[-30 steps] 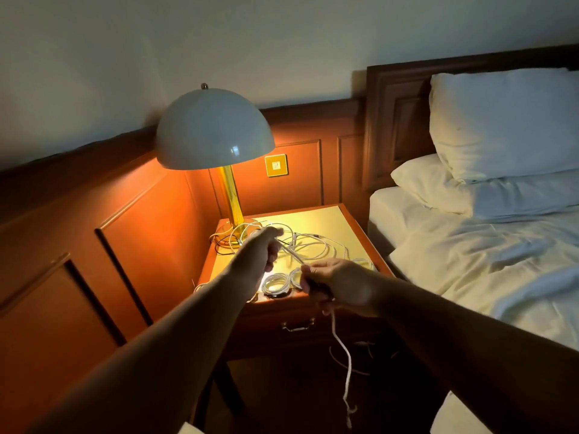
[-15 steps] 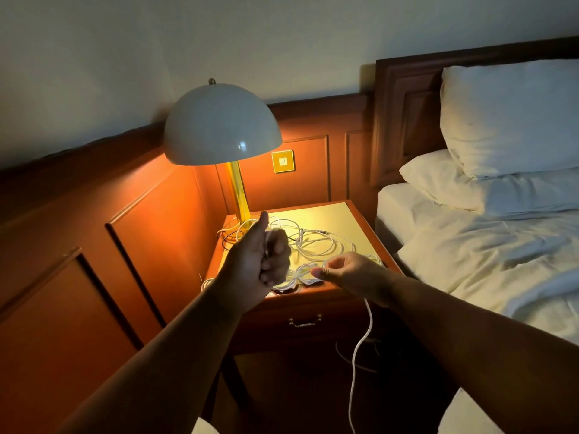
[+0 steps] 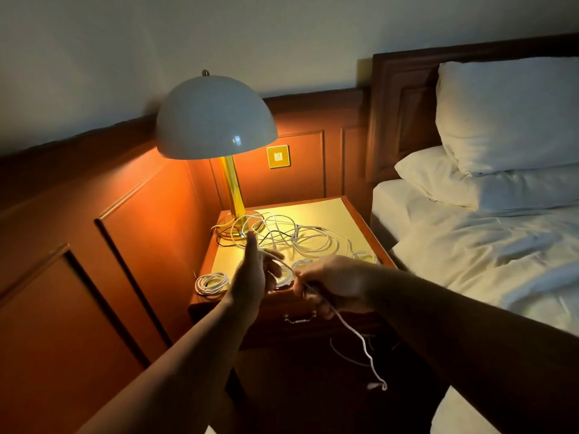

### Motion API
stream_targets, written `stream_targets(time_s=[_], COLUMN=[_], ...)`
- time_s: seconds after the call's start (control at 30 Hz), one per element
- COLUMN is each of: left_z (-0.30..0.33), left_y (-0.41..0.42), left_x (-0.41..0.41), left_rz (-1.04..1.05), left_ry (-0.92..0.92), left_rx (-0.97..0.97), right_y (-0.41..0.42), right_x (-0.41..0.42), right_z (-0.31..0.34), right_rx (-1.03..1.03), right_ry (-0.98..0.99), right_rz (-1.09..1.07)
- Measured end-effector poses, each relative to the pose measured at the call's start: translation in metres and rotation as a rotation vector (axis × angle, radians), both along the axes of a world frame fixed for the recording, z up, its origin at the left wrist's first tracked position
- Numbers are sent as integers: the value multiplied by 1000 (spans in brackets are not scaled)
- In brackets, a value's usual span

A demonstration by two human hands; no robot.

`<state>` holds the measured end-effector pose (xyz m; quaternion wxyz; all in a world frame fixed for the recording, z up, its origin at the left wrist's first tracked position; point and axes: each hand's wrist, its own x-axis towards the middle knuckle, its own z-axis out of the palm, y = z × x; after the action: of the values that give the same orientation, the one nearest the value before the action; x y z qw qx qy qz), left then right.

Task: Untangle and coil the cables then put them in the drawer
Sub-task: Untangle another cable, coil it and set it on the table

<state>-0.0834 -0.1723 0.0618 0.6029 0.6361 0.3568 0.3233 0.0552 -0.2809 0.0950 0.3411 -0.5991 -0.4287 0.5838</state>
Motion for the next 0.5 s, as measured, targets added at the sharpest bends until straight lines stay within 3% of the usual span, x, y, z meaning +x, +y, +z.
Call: stream_targets(time_s=[0.13, 0.27, 0.37, 0.5], left_z=[12, 22, 24, 18], left_y=[3, 3, 5, 4], left_x=[11, 9, 0, -11], left_rz=[219, 179, -13, -417], left_ry=[-477, -815, -852, -633], left_rx=[-496, -625, -568, -362], right_y=[1, 6, 7, 9], right_x=[-17, -17, 0, 22], right_z=[-19, -32, -35, -24], right_rx=[30, 95, 195, 214], right_ry=[-115, -284, -443, -439], right_rz=[60, 7, -46, -120])
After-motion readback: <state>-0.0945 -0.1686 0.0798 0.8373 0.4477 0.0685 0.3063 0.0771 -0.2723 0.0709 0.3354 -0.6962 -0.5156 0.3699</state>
